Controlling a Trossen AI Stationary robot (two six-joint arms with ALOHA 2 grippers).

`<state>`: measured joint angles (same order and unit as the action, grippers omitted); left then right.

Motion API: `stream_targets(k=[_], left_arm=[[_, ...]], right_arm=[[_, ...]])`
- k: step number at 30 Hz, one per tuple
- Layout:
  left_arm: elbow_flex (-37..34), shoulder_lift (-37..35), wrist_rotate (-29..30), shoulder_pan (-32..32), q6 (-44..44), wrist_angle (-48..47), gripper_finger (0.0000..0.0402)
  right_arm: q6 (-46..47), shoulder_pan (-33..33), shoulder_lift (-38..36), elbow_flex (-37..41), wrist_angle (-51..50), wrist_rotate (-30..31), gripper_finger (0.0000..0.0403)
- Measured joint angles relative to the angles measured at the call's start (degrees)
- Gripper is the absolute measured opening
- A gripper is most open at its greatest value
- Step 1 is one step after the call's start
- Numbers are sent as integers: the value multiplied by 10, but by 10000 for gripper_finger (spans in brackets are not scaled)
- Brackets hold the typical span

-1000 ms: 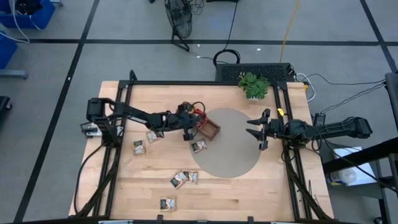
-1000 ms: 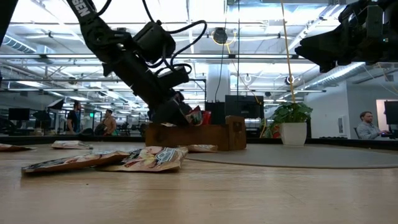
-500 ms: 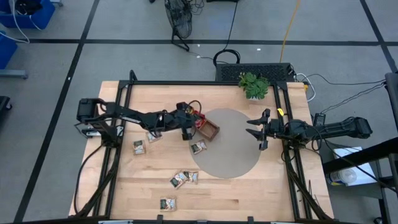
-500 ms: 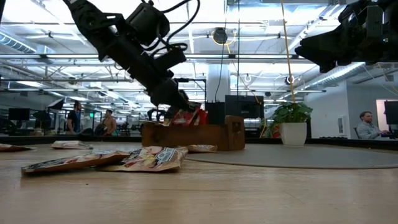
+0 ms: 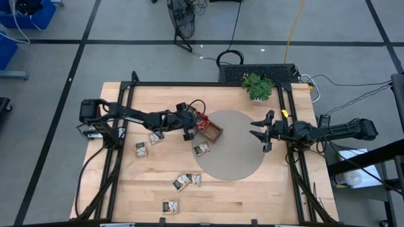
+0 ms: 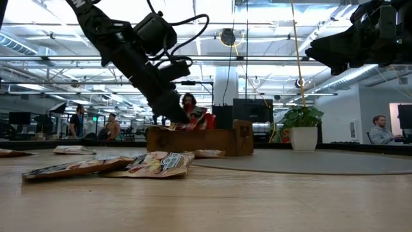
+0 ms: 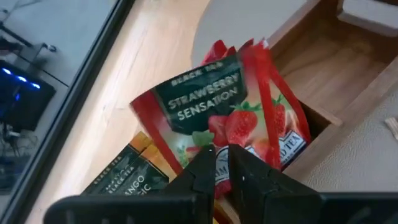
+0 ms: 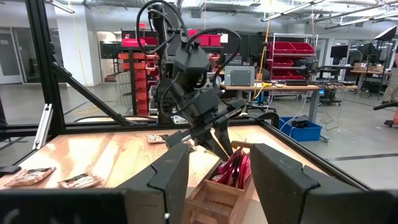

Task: Pick & Place Tea
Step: Put the red tea bag into the middle section of the wooden organizer

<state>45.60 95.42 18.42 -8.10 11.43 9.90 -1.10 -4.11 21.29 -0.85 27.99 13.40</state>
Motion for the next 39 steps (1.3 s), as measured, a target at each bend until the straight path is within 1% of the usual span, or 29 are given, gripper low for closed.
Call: stream_targets(k=[6, 13, 17, 19, 21, 23, 26, 28, 30, 34, 35, 39], left_arm=[[0, 0, -26, -7, -17, 4, 51], [0, 0, -98, -5, -43, 12, 51], [0, 0, -112, -3, -54, 29, 51], [0, -6, -98, 2, -36, 32, 51], [-1, -25, -61, 10, -23, 28, 51], [0, -44, 4, 17, -18, 27, 49], [0, -58, 117, 19, -34, -12, 31], [0, -60, 160, 15, -50, -34, 12], [0, -57, 165, 7, -67, -47, 6], [-1, -21, 118, -6, -98, -56, 18], [-1, -15, 105, -6, -99, -46, 19], [0, 0, 81, -2, -98, -38, 8]], right_arm=[[0, 0, 0, 0, 0, 0, 155], [0, 0, 0, 0, 0, 0, 155], [0, 0, 0, 0, 0, 0, 155], [0, 0, 0, 0, 0, 0, 155], [0, 0, 0, 0, 0, 0, 155], [0, 0, 0, 0, 0, 0, 155], [0, 0, 0, 0, 0, 0, 155], [0, 0, 0, 0, 0, 0, 155], [0, 0, 0, 0, 0, 0, 155], [0, 0, 0, 0, 0, 0, 155], [0, 0, 0, 0, 0, 0, 155], [0, 0, 0, 0, 0, 0, 155]])
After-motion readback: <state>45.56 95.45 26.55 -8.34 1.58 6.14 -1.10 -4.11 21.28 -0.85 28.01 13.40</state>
